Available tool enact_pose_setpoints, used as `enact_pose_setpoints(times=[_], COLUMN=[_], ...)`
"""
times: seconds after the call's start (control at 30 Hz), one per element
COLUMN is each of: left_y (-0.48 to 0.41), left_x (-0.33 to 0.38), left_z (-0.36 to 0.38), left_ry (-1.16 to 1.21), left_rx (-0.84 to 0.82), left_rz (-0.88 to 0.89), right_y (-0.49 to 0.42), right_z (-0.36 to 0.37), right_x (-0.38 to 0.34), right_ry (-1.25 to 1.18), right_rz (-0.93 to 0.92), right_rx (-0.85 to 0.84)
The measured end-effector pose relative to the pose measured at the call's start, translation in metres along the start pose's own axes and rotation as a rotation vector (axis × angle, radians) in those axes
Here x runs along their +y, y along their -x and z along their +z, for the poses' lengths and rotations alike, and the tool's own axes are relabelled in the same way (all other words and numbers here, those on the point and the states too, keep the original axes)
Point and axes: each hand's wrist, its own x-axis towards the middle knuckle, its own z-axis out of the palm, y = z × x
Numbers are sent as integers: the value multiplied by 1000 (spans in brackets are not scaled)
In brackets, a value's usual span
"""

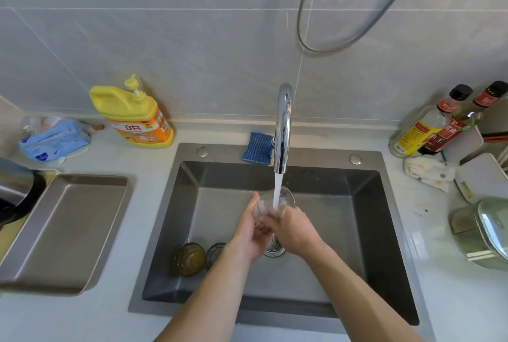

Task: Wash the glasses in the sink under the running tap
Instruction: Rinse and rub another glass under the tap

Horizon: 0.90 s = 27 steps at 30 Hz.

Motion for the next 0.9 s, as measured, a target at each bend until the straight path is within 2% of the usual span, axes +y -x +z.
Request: enact_pose_setpoints(times=[0.1,0.17,0.2,0.27,0.3,0.33,0.37,0.47,0.57,0.6,0.63,0.7,0.73,0.77,0.83,0.9], left_y=[-1,-1,-3,-5,-4,-2,-2,2,5,7,9,12,13,13,15,16], left_x=[-4,1,5,9,9,9,7,5,9,11,13,18,20,21,18,13], left_z=[8,6,3,-5,-8,-11,-13,-10,-4,-3,-2,-3,-4,-5,-6,-4], left_ry=[25,40,26,-38,-76,-97,-88,-74,-80,-104,-111,-107,-102,-117,-132,-94], left_rx=[17,83,132,248,266,244,207,134,162,185,208,213,188,176,155,153], left_rz=[18,61,72,93,97,87,70,52,81,88,75,17,-7,-27,-20,0], right_y=[-2,1,3,6,6,6,6,6,11,12,14,14,13,13,14,14], right_z=[14,19,19,15,15,14,15,21,27,26,25,22,20,19,18,14], right_x=[-10,-2,6,15,21,23,22,10,7,8,13,21,23,21,10,-1], right_ry=[-477,-599,-530,-118,73,147,95,-423,-770,-730,-572,-41,143,194,9,-379], right_rz=[199,162,101,-7,-39,-65,-72,34,93,45,-27,-151,-192,-211,-168,-15], right_rx=[161,113,42,-107,-146,-140,-93,66,68,31,-2,-11,-9,10,121,206])
